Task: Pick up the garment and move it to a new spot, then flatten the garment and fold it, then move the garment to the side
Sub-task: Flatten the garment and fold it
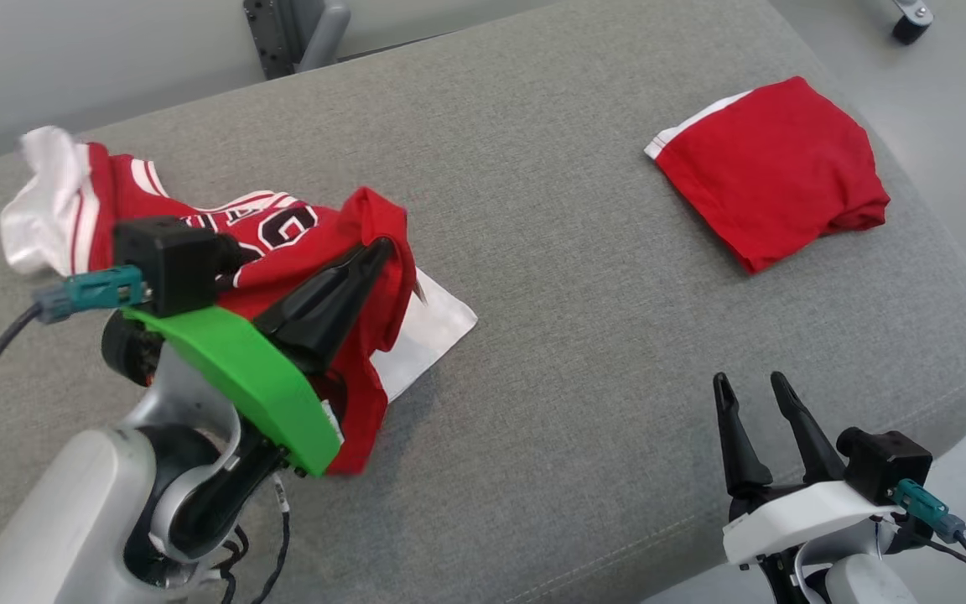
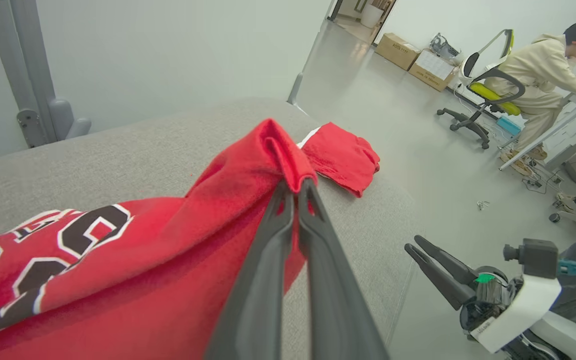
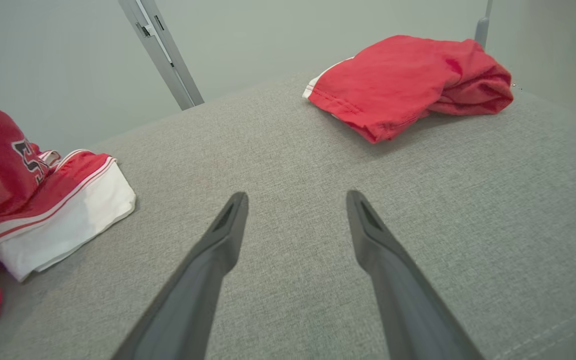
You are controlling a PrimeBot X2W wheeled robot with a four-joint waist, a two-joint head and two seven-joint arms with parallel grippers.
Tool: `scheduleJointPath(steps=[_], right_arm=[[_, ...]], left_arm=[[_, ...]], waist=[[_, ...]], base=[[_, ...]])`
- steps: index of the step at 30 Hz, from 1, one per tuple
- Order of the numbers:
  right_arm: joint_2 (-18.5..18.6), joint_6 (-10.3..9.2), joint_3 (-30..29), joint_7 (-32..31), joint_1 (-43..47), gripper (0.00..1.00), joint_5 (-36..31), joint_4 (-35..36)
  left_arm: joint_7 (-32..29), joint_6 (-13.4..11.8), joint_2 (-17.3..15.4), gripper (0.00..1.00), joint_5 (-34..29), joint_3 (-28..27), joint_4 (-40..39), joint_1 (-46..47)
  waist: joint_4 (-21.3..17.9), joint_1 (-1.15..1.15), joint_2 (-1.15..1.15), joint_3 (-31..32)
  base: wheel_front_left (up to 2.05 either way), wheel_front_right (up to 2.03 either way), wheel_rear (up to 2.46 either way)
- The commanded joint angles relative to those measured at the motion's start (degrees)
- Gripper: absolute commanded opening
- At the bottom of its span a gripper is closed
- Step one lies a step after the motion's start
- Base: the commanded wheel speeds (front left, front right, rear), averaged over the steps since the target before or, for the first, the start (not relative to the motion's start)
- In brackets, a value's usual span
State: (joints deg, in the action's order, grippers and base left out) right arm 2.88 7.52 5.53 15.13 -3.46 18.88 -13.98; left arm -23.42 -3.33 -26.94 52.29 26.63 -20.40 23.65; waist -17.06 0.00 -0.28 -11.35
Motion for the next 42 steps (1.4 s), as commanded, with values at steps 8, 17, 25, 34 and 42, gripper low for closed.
scheduleJointPath(steps=[8, 17, 25, 34, 42], right_arm=[[0.04, -0.07, -0.35, 0.01, -0.02, 1.00, -0.36, 0.35], [0.05, -0.07, -1.30, 0.01, 0.46, 1.00, -1.97, 0.48], [0.06, -0.07, -1.33, 0.01, 0.07, 1.00, -2.68, 0.40], [0.06, -0.07, -1.27, 0.01, 0.52, 1.00, -2.64, 0.20], [0.06, -0.07, -0.57, 0.01, -0.76, 1.00, -2.61, 0.10]], left_arm=[[3.67, -2.40, -0.01, 0.00, -4.59, 1.19, 22.69, -2.50], [10.74, -2.96, 0.75, 0.00, -2.04, -2.10, 28.37, -9.51], [16.04, -4.87, 1.64, 1.00, -0.47, -5.26, 23.20, -14.28], [19.73, -5.59, 5.59, 1.00, 4.78, -8.77, 13.66, -19.29], [17.56, -3.44, 8.22, 1.00, 7.83, -6.93, 15.44, -16.02]], waist=[[-1.40, 0.00, 0.28, -2.45], [2.82, 0.00, 0.28, -3.00], [6.87, 0.00, 0.28, -2.83], [8.35, 0.00, 0.28, -2.67], [8.17, 0.00, 0.28, -3.46]], base=[[0.00, 0.00, 0.00], [0.00, 0.00, 0.00], [0.00, 0.00, 0.00], [0.00, 0.00, 0.00], [0.00, 0.00, 0.00]])
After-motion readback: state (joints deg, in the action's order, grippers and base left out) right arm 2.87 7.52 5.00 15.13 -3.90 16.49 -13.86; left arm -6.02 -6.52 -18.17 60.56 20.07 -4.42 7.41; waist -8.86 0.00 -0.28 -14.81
